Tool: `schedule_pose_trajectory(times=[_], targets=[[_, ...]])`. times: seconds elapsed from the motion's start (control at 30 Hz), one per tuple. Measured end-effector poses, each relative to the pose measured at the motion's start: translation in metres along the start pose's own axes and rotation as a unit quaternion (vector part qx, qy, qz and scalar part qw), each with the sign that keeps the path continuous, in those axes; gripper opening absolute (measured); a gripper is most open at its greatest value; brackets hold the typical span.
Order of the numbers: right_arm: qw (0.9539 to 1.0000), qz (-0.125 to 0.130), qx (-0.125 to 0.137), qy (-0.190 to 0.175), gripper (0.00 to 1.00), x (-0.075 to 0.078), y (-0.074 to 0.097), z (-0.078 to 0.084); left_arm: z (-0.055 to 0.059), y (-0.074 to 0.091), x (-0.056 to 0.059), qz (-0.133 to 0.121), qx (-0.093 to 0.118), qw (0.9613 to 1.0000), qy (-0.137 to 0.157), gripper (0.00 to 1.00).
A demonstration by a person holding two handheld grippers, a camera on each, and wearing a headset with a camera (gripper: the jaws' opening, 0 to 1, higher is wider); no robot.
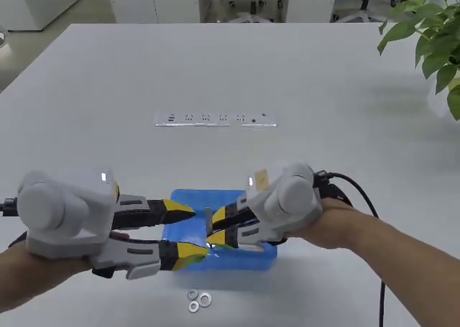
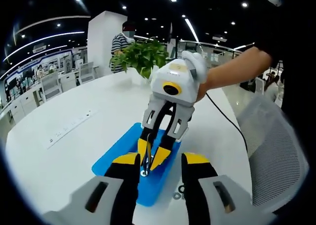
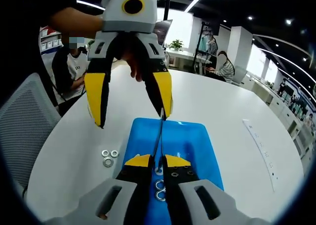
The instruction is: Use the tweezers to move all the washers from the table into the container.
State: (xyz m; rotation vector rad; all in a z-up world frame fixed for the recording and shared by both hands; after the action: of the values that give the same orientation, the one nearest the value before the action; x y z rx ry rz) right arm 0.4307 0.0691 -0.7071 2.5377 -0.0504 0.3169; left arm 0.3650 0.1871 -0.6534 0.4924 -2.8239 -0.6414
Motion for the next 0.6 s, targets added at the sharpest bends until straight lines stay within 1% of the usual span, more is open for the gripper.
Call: schedule_pose_trajectory(times=[0.13, 0.27, 0.43, 0.6], targets=[[1.0000, 0.000, 0.000, 0.000, 0.10, 0.000, 0.001, 0.001, 0.002, -0.001, -0.009, -0.005, -0.013, 0.9998, -0.012, 0.29], [1.0000, 0.000, 0.000, 0.002, 0.10, 0.000, 0.001, 0.001, -0.001, -0.003, -0.012, -0.001, -0.008, 0.9998, -0.021, 0.25], [1.0000, 0.000, -0.001, 0.006, 0.10, 0.000, 0.001, 0.001, -0.005, -0.009, -0.016, 0.007, -0.010, 0.9994, -0.033, 0.19], [0.9999, -0.001, -0.002, 0.013, 0.10, -0.001, 0.001, 0.000, -0.006, -0.010, -0.019, 0.008, -0.014, 0.9990, -0.042, 0.14]])
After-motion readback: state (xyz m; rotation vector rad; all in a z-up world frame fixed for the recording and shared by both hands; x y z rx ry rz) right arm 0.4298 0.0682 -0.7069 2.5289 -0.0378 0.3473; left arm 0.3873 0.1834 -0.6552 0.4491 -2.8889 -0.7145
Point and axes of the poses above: the centre of the closed fingertips' face, and the gripper's own axes: y roughly backward along the fingers, x roughly to its right, z roughly out of its underside, the point moved 9 cm from there along y, roughly backward along the fingers, and after that the axes turned 11 degrees about z, right-handed, at the moved point
